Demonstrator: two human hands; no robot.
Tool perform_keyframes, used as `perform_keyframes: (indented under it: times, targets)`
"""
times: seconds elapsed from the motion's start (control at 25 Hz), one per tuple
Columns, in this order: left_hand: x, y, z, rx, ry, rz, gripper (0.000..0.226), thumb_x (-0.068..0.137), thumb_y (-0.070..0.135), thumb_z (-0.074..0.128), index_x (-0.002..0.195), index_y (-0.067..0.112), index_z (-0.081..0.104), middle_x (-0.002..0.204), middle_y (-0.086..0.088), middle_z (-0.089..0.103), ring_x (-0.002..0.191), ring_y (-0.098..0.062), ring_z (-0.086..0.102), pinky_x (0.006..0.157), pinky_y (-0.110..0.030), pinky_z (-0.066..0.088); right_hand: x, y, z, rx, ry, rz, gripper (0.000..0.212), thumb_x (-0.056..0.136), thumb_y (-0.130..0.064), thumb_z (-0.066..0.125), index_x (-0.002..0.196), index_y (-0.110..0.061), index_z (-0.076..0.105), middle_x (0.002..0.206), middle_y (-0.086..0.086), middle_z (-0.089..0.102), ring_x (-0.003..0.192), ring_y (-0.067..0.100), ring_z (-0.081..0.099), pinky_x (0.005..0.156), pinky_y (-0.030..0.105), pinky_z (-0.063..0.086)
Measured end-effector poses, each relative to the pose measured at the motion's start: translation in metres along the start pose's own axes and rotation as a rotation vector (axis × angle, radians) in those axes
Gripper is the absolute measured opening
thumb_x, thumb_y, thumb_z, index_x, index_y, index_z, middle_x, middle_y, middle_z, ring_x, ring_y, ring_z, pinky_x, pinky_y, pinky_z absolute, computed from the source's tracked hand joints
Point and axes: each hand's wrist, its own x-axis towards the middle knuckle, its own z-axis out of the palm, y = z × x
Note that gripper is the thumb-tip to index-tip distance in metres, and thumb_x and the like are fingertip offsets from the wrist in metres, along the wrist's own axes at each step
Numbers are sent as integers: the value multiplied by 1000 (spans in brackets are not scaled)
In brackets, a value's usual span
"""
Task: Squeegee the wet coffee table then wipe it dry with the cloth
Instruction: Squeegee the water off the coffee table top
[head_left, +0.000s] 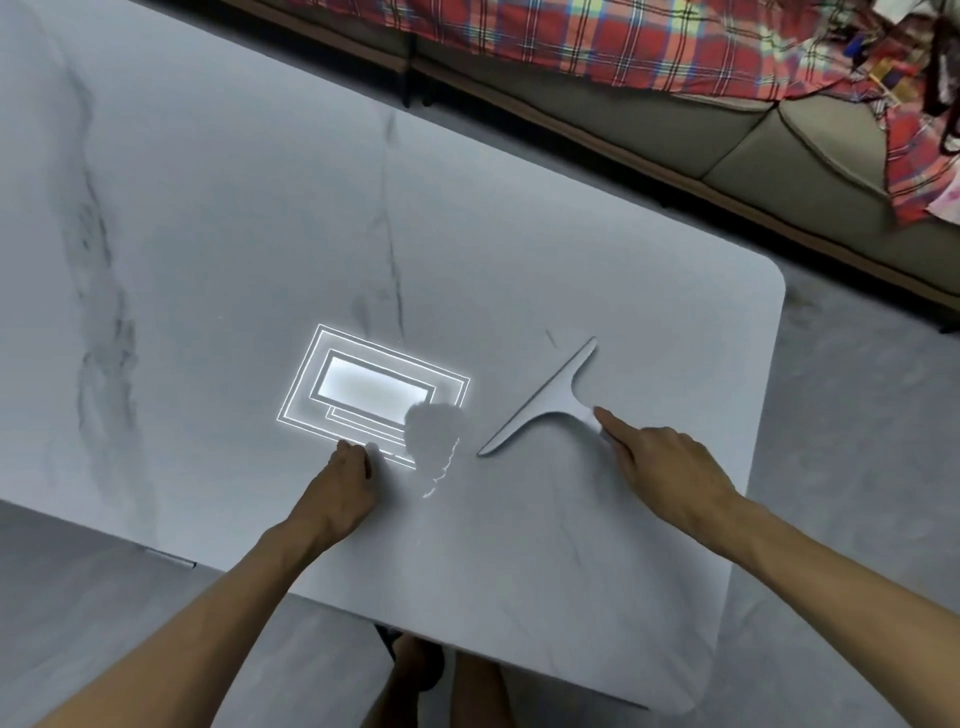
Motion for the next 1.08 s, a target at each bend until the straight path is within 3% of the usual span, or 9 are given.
perform_keyframes:
  times: [0.04,0.12,0.28,0.48,0.6,0.76,0.96,1.08]
  targets:
    - [-2,-3,0,3,2,-2,12,97,12,34,89,7,42,77,-1,47,76,-22,54,57,-27,35,-9,4,-2,-18,2,9,46,103,-33,25,148,-40,25,93,-2,68,81,25,62,74,38,51]
    - [-7,-14,-2,19,19,-15,19,98,20,35,89,6,45,74,-1,51,62,-15,46,52,-25,32,-18,-8,-8,-20,33,-19,44,103,-36,25,147,-43,27,93,-4,67,84,25,62,73,35,49]
    - [-9,-37,-9,6,150,-39,32,98,33,38,82,8,49,71,-4,58,61,-20,49,53,-30,36,12,-82,-12,32,74,-257,38,103,-44,27,141,-48,30,95,2,62,91,30,62,75,37,46]
    - [-2,-64,-16,-84,212,-154,18,94,23,44,84,8,48,74,-7,58,62,-23,49,53,-31,34,73,-181,9,-72,70,-506,35,104,-39,32,138,-42,41,95,4,62,93,29,60,72,35,43]
    - [-1,-70,-8,-65,177,-150,14,94,19,43,85,8,45,85,-12,56,66,-25,49,54,-33,34,86,-183,13,-97,56,-473,38,104,-35,33,140,-46,37,100,4,63,94,29,60,71,34,40]
    - [3,-67,8,100,83,-81,17,96,16,39,83,7,46,116,-20,43,71,-29,47,64,-31,35,51,-116,13,-33,70,-319,39,104,-37,28,139,-53,33,90,2,60,89,30,61,68,34,40]
    - [5,-61,14,147,-18,-23,22,97,17,37,93,1,52,109,-15,41,72,-31,51,67,-30,41,-21,-17,7,-98,0,-86,43,101,-49,16,143,-56,23,83,-8,54,85,21,61,67,30,38]
    - [4,-61,11,156,-45,12,21,98,18,38,97,1,51,104,-12,42,78,-30,52,68,-32,41,-35,-23,4,-68,-9,-90,42,103,-46,19,143,-56,20,81,-10,50,84,19,61,67,29,38]
